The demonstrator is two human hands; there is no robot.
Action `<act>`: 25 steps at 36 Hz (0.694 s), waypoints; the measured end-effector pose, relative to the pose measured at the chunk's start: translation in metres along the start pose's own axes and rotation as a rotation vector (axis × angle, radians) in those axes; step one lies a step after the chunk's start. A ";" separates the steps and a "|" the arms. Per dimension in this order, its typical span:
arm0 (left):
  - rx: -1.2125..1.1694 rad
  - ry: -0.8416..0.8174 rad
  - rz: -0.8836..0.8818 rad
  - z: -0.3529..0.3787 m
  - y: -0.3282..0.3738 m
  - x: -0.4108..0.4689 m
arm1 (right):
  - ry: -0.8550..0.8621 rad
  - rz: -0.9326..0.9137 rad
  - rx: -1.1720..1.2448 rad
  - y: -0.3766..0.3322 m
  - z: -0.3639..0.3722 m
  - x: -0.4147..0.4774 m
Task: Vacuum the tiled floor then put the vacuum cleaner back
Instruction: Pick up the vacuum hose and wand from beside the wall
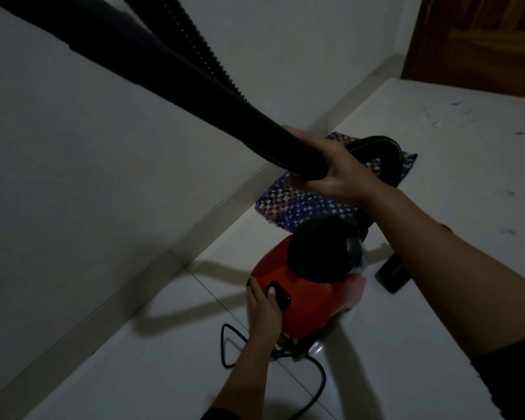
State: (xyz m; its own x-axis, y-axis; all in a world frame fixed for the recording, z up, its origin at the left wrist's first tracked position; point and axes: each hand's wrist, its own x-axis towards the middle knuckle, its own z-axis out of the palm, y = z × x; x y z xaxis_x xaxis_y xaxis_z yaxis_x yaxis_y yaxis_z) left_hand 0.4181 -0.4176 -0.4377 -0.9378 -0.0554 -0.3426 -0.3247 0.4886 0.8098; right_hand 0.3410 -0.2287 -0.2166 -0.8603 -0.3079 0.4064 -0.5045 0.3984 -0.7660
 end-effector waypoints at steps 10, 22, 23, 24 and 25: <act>0.141 -0.100 0.109 -0.013 0.017 0.002 | 0.008 0.009 0.019 -0.019 0.001 -0.006; 0.239 -0.346 0.234 -0.036 0.012 0.012 | -0.019 0.011 0.016 -0.003 0.003 0.001; 0.251 -0.337 0.240 -0.035 0.011 0.013 | -0.021 0.009 0.017 -0.002 0.003 0.002; 0.265 -0.332 0.244 -0.034 0.011 0.014 | -0.024 0.007 0.021 0.000 0.003 0.003; 0.270 -0.330 0.243 -0.033 0.010 0.015 | -0.026 0.005 0.025 0.001 0.002 0.004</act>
State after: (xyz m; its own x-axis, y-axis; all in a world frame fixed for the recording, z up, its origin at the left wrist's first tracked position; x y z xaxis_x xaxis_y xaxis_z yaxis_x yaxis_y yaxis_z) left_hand 0.3965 -0.4423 -0.4186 -0.8795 0.3459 -0.3270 -0.0169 0.6639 0.7476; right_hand 0.3377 -0.2315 -0.2170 -0.8601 -0.3288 0.3899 -0.4983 0.3784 -0.7801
